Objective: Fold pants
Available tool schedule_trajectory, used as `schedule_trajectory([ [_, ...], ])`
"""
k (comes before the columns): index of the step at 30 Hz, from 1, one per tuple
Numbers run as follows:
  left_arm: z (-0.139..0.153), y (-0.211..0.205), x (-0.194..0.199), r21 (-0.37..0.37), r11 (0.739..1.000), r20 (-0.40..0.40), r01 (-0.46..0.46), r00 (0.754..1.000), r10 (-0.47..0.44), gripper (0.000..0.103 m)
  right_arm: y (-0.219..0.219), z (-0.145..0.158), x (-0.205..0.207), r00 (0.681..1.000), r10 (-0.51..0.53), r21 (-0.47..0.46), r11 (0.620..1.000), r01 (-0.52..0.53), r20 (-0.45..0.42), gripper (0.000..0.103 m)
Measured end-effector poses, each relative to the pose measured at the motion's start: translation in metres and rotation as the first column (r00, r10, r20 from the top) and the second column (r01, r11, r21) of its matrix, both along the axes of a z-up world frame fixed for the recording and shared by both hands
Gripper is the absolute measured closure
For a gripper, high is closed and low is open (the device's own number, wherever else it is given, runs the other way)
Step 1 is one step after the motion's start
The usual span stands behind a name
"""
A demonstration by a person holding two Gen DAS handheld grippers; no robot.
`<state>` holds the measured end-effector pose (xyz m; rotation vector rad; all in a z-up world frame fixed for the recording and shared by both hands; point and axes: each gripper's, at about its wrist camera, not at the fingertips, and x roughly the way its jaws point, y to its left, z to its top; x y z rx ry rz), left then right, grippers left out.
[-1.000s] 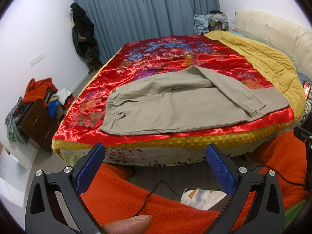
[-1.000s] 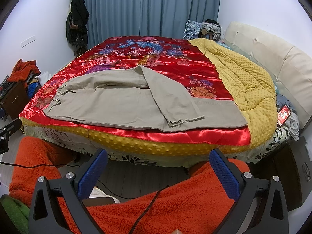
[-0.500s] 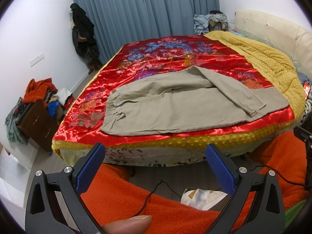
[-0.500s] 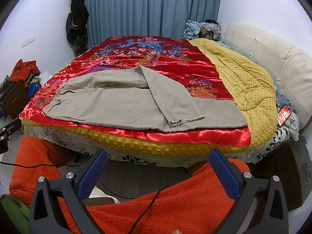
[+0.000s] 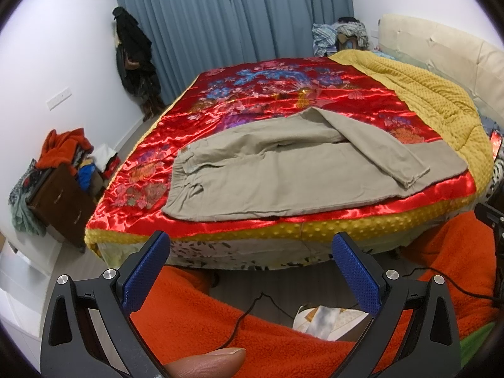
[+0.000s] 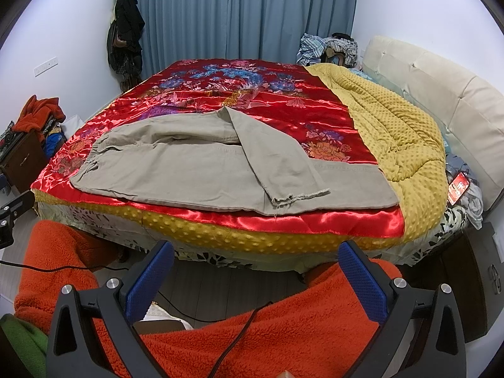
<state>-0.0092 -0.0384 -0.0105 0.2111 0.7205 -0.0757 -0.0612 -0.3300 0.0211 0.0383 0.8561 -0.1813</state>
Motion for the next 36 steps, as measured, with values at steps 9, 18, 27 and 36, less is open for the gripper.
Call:
schedule_trajectory([
  [9, 0.0001, -0.0021, 0.0, 0.003, 1.0, 0.0, 0.0, 1.0, 0.0, 0.0, 0.0002, 0.0005, 0.0001, 1.0, 0.0, -0.001, 1.0, 0.0, 0.0, 0.0],
  [18, 0.003, -0.0046, 0.0013, 0.011, 1.0, -0.004, 0.002, 1.0, -0.002, 0.0, 0.0001, 0.0004, 0.0025, 1.0, 0.001, 0.001, 1.0, -0.001, -0.005, 0.0],
  [27, 0.0009, -0.0059, 0.0011, 0.011, 1.0, -0.005, 0.001, 1.0, -0.001, 0.0, 0.0001, -0.0001, 0.0022, 1.0, 0.0, 0.001, 1.0, 0.0, -0.006, 0.0],
  [36, 0.0011, -0.0062, 0.0012, 0.012, 1.0, -0.005, 0.002, 1.0, -0.002, 0.0, 0.0002, -0.0013, 0.0022, 1.0, -0.001, 0.002, 1.0, 0.001, -0.008, 0.0],
])
